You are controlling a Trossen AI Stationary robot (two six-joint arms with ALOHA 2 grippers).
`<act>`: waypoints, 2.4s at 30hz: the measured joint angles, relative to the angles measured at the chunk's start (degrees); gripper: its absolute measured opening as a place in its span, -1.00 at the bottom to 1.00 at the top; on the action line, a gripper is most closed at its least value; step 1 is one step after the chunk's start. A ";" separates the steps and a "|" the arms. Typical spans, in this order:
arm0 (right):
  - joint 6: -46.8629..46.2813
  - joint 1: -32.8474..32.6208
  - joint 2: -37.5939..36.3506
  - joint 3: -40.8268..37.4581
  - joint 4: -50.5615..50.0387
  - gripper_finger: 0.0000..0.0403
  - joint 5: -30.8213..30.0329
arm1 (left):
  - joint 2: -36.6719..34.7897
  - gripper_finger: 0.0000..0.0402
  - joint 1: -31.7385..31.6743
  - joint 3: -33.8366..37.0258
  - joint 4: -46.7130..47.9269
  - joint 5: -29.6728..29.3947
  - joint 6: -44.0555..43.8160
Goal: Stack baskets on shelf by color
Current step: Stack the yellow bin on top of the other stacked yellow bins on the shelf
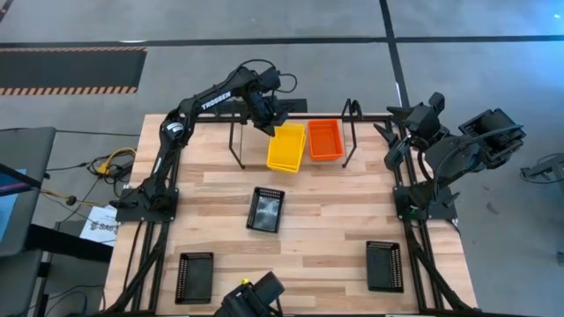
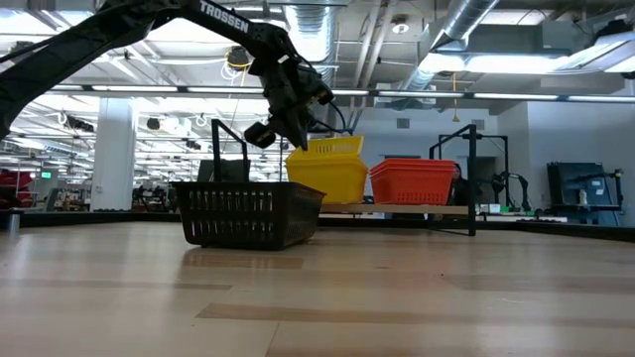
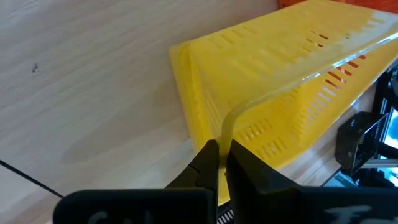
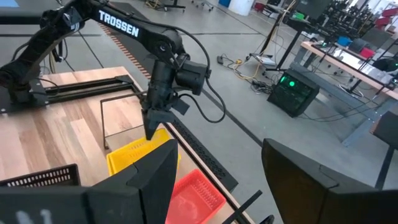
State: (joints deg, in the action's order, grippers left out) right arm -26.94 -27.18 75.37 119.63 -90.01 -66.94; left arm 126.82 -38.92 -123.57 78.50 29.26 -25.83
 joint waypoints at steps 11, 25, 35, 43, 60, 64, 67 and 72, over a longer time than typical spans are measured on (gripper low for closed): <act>0.01 0.00 0.00 0.00 0.00 0.27 0.02 | 0.00 -1.00 0.02 0.00 0.04 0.28 2.64; 0.00 0.00 0.00 0.00 -0.01 0.27 0.02 | -0.02 -0.75 0.02 -1.20 0.26 1.12 7.89; 0.00 0.00 0.00 0.00 -0.01 0.27 0.02 | -0.07 -0.58 -0.39 -10.05 2.14 3.56 8.19; 0.00 -0.01 -0.01 0.00 0.00 0.27 0.04 | -4.47 -0.58 -0.85 -11.39 4.54 5.54 7.63; 5.13 19.60 2.87 -5.85 5.50 -0.69 19.26 | -28.48 -0.58 20.84 -11.45 6.32 -35.14 11.17; 18.17 26.44 6.97 -8.06 17.70 -0.93 32.50 | -31.27 -0.58 26.95 -11.45 9.44 -43.53 7.52; 25.99 31.38 11.69 -8.47 27.46 -0.96 44.80 | -32.17 -0.58 30.76 -11.20 11.71 -47.69 3.92; 31.89 38.96 21.80 -8.55 35.22 -0.98 60.97 | -33.99 -0.58 36.23 -8.76 11.56 -48.46 2.55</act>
State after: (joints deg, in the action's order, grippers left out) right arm 4.95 11.78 97.17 111.09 -54.79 -5.97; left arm 92.83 -2.68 -132.33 90.06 -19.20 -23.28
